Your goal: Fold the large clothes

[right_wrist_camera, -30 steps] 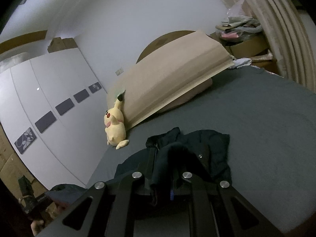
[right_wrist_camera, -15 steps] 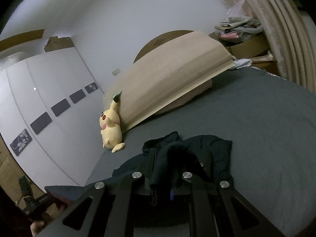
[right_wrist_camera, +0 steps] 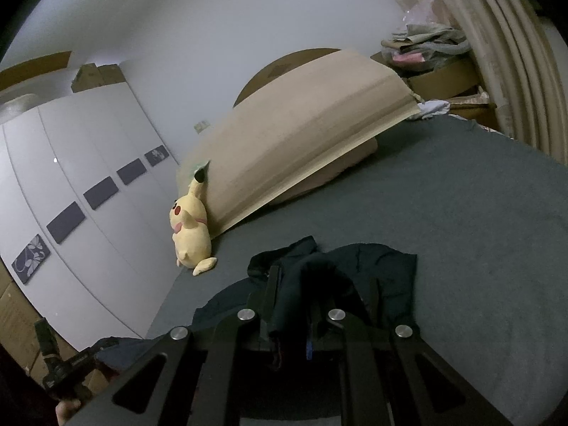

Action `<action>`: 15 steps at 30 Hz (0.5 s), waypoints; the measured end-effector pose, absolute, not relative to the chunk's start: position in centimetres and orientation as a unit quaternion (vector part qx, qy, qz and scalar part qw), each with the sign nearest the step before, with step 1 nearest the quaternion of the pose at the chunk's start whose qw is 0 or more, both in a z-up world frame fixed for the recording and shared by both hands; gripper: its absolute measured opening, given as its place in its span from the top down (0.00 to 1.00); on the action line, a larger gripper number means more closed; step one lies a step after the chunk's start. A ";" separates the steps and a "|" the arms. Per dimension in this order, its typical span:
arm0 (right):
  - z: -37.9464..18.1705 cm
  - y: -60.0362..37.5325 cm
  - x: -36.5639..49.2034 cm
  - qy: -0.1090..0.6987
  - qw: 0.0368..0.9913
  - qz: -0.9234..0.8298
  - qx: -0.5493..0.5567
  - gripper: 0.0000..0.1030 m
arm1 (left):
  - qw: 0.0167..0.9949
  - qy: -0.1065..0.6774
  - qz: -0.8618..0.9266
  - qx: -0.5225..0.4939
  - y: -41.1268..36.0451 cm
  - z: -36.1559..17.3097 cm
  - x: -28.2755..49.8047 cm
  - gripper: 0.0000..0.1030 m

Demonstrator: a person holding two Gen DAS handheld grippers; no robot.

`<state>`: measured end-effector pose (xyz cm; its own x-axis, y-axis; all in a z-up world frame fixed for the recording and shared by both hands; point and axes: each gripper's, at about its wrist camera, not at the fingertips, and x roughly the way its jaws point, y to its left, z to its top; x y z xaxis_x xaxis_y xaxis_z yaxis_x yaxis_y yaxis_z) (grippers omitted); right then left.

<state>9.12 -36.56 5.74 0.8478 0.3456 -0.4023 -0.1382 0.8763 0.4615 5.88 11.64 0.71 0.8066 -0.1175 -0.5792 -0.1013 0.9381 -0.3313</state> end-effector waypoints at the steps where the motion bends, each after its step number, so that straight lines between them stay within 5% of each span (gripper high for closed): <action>1: 5.8 -36.5 9.2 0.244 0.938 0.128 0.213 0.90 | 0.934 0.311 -0.004 -0.175 11.6 0.7 6.1 0.82; 15: 5.3 -35.8 11.6 0.255 0.937 0.114 0.208 0.90 | 0.933 0.321 0.005 -0.165 11.2 0.6 8.7 0.82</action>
<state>11.61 -35.83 5.32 0.8442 0.3194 -0.4305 -0.1074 0.8876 0.4479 8.71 11.16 0.56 0.7941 -0.0973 -0.5999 -0.1145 0.9455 -0.3049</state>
